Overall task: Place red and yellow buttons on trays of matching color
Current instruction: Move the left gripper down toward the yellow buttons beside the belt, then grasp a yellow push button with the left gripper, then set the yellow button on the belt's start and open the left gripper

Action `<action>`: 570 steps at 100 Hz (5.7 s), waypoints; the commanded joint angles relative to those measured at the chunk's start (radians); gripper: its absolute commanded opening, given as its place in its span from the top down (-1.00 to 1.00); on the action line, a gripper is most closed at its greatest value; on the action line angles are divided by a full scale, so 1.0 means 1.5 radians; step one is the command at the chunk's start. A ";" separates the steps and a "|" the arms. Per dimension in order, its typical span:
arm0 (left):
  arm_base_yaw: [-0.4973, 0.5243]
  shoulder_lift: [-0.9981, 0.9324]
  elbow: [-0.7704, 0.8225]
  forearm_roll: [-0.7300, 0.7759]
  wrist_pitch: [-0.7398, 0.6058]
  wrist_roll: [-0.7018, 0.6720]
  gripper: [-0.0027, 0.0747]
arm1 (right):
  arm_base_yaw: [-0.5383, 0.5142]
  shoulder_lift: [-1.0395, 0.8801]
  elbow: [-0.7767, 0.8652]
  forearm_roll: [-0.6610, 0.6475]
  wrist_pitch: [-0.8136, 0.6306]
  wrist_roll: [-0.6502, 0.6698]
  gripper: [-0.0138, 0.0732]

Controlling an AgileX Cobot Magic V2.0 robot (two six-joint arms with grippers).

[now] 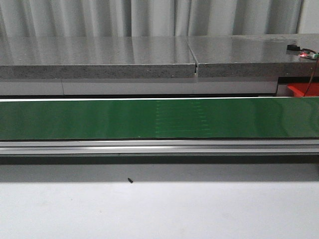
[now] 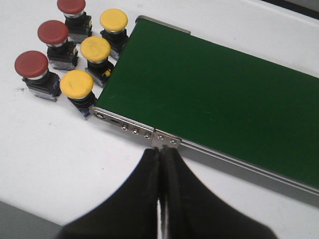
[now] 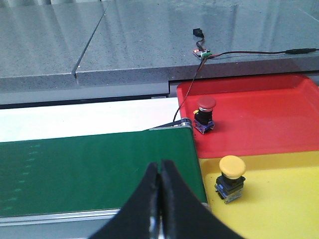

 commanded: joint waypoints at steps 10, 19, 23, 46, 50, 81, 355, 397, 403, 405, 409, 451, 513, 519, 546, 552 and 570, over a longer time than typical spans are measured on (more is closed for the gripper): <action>0.082 0.044 -0.029 -0.024 -0.041 0.018 0.97 | 0.001 0.004 -0.017 -0.004 -0.048 -0.004 0.82; 0.121 0.070 -0.033 -0.027 -0.038 0.018 0.94 | 0.001 0.004 -0.017 -0.004 -0.048 -0.004 0.82; 0.133 0.080 -0.035 -0.029 -0.034 0.018 0.86 | 0.001 0.004 -0.017 -0.004 -0.048 -0.004 0.82; 0.147 0.153 -0.042 -0.032 -0.022 0.034 -0.31 | 0.001 0.004 -0.017 -0.004 -0.048 -0.004 0.82; 0.147 0.169 -0.048 -0.032 -0.017 0.030 -0.50 | 0.001 0.004 -0.017 -0.004 -0.048 -0.004 0.82; 0.203 0.291 -0.146 -0.103 0.059 0.010 -0.48 | 0.001 0.004 -0.017 -0.004 -0.048 -0.004 0.82; 0.172 0.372 -0.328 -0.150 0.149 0.071 0.63 | 0.001 0.004 -0.017 -0.004 -0.047 -0.004 0.82; 0.079 0.439 -0.328 -0.150 0.143 0.076 0.63 | 0.001 0.004 -0.017 -0.004 -0.047 -0.004 0.82; 0.077 0.444 -0.328 -0.150 0.139 0.076 0.63 | 0.001 0.004 -0.017 -0.004 -0.047 -0.004 0.82; 0.077 0.446 -0.328 -0.150 0.139 0.076 0.63 | 0.001 0.004 -0.017 -0.004 -0.047 -0.004 0.82; 0.077 0.449 -0.328 -0.150 0.139 0.076 0.63 | 0.001 0.004 -0.017 -0.004 -0.047 -0.004 0.82; 0.077 0.458 -0.328 -0.150 0.159 0.082 -0.22 | 0.001 0.004 -0.017 -0.004 -0.047 -0.004 0.82; 0.145 0.424 -0.370 -0.148 0.194 0.089 -0.64 | 0.001 0.004 -0.017 -0.004 -0.047 -0.004 0.82; 0.160 0.424 -0.372 -0.148 0.198 0.095 -0.64 | 0.001 0.004 -0.017 -0.004 -0.047 -0.004 0.82; 0.204 0.427 -0.372 -0.142 0.194 0.188 -0.64 | 0.001 0.004 -0.017 -0.004 -0.047 -0.004 0.82; 0.220 0.430 -0.372 -0.141 0.198 0.211 -0.64 | 0.001 0.004 -0.017 -0.004 -0.047 -0.004 0.82; 0.275 0.436 -0.372 -0.135 0.182 0.242 -0.64 | 0.001 0.004 -0.017 -0.004 -0.047 -0.004 0.82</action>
